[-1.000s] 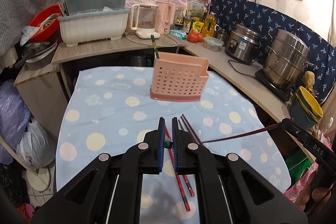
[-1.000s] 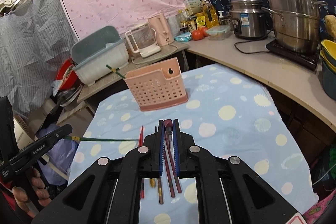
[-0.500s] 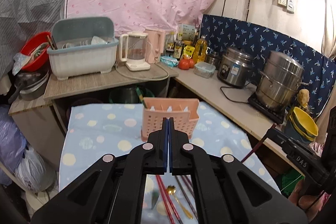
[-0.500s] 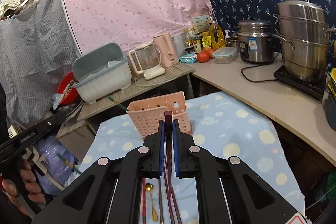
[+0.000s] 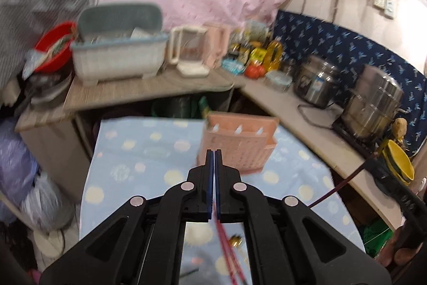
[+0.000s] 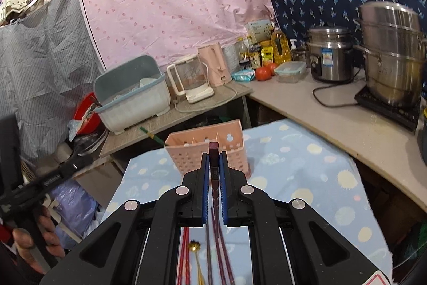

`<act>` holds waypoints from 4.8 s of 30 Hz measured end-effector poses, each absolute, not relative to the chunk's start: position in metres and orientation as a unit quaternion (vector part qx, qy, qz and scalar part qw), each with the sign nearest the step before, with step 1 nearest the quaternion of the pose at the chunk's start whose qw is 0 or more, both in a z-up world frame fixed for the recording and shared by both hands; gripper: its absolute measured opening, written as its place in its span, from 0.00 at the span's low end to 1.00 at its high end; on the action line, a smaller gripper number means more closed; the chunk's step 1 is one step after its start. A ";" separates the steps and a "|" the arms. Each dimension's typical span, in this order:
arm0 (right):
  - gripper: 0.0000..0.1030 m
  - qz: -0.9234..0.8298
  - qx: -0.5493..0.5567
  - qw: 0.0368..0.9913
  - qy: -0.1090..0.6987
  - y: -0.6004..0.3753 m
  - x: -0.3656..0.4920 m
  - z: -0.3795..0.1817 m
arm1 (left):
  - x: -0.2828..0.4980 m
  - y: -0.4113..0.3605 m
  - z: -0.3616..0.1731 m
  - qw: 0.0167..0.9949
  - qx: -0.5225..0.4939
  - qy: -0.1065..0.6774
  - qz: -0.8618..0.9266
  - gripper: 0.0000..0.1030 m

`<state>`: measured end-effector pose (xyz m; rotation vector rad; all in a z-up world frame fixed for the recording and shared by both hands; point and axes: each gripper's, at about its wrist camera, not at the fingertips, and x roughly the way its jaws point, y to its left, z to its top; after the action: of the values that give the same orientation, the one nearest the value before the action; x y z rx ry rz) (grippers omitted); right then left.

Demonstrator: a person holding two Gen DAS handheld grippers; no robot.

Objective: Organize utensils

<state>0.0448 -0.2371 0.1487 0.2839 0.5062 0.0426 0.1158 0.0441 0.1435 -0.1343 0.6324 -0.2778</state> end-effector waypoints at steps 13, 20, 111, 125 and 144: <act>0.07 0.019 0.156 0.945 0.286 -0.221 -0.002 0.118 | 0.065 0.103 0.007 0.885 -0.041 0.454 -0.093 0.04; 0.07 0.017 0.160 0.946 0.283 -0.220 -0.015 0.122 | 0.048 0.084 -0.020 0.876 0.002 0.467 -0.122 0.28; 0.07 0.059 0.166 0.942 0.286 -0.197 -0.041 0.124 | -0.046 0.064 -0.049 0.832 0.004 0.531 -0.161 0.07; 0.07 0.061 0.159 0.949 0.266 -0.199 -0.044 0.138 | -0.028 0.064 0.024 0.871 -0.018 0.459 -0.175 0.07; 0.07 0.049 0.141 0.966 0.213 -0.236 0.046 0.191 | 0.107 0.010 0.189 0.945 -0.033 0.271 -0.181 0.06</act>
<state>0.0462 -0.2363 0.1906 0.2849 0.4319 0.0991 0.1068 0.0103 0.1886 -0.0666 0.5522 -0.3684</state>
